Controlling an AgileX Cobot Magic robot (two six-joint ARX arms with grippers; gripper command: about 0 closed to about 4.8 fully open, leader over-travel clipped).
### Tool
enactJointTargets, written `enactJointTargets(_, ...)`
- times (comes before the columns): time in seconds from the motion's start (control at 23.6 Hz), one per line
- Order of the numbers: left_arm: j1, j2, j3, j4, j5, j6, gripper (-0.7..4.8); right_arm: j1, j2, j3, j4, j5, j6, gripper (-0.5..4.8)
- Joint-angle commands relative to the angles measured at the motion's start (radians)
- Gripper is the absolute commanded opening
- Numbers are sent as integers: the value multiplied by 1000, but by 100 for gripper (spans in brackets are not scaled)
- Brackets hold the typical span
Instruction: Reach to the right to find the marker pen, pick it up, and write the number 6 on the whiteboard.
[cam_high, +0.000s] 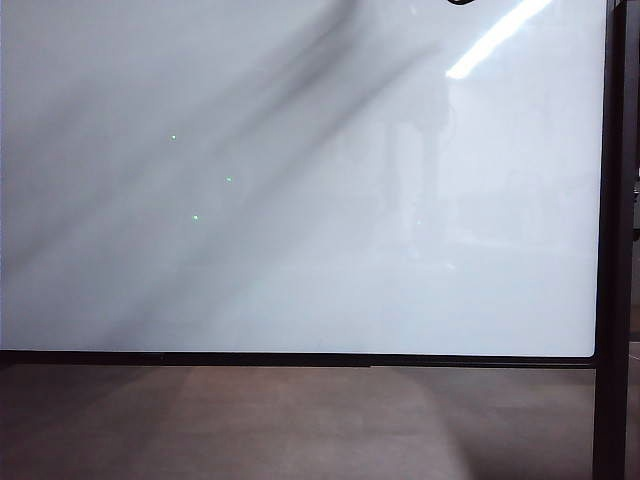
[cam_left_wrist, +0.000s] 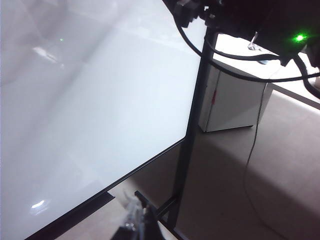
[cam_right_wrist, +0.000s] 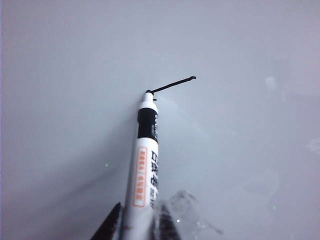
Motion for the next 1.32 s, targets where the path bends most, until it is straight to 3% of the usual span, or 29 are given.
enactJointTargets(0.04, 0, -2, 7, 11, 1, 3, -6, -1, 2, 5, 6, 3, -2, 30)
enactJointTargets(0.93, 0, -2, 7, 10, 1, 4, -6, 1, -15, 4, -232, 4, 34, 30)
enactJointTargets(1.32, 0, -2, 7, 8, 1, 4, -6, 1, -68, 4, -219, 0, 32, 30)
